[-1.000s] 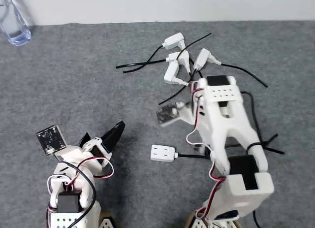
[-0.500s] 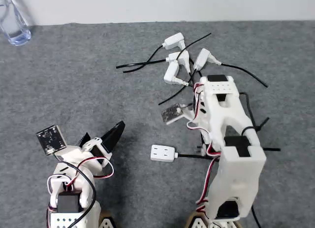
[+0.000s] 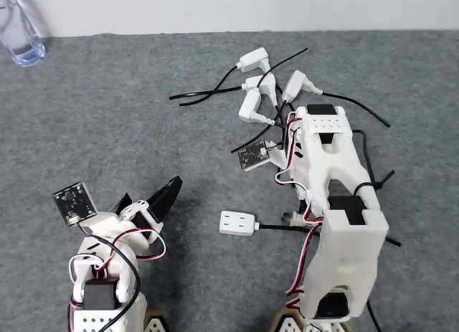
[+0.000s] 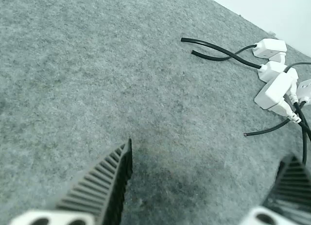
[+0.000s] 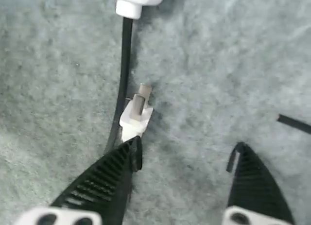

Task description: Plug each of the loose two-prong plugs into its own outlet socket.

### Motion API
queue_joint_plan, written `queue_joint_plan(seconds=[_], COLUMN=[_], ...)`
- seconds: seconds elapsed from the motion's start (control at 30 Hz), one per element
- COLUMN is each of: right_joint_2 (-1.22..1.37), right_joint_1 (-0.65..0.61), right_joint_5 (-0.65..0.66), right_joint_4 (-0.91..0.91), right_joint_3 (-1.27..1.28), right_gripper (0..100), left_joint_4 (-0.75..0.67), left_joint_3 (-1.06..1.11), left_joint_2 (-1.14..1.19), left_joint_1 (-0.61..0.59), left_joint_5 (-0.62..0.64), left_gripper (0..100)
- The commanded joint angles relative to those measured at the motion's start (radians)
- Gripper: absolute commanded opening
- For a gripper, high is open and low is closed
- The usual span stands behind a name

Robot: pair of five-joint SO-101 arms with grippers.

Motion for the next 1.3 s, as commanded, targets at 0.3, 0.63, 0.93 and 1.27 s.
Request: queue_joint_plan(seconds=[0.3,0.63,0.93,1.27], right_joint_2=[-0.176,-0.292,-0.291,-0.294], right_joint_1=[-0.002,-0.073,-0.064,-0.065], right_joint_5=[-0.017,-0.018,-0.072,-0.068], right_joint_4=[0.176,0.061,-0.159,-0.323], right_joint_3=[-0.021,0.342,0.414,0.400], right_gripper=[24.0,24.0,24.0,23.8], left_joint_4=[0.023,0.023,0.023,0.023], left_joint_3=[-0.008,-0.008,-0.008,-0.008], left_joint_2=[-0.006,-0.006,-0.006,-0.006], left_joint_1=[0.005,0.005,0.005,0.005], left_joint_5=[-0.014,-0.014,-0.014,-0.014], left_gripper=[43,43,43,43])
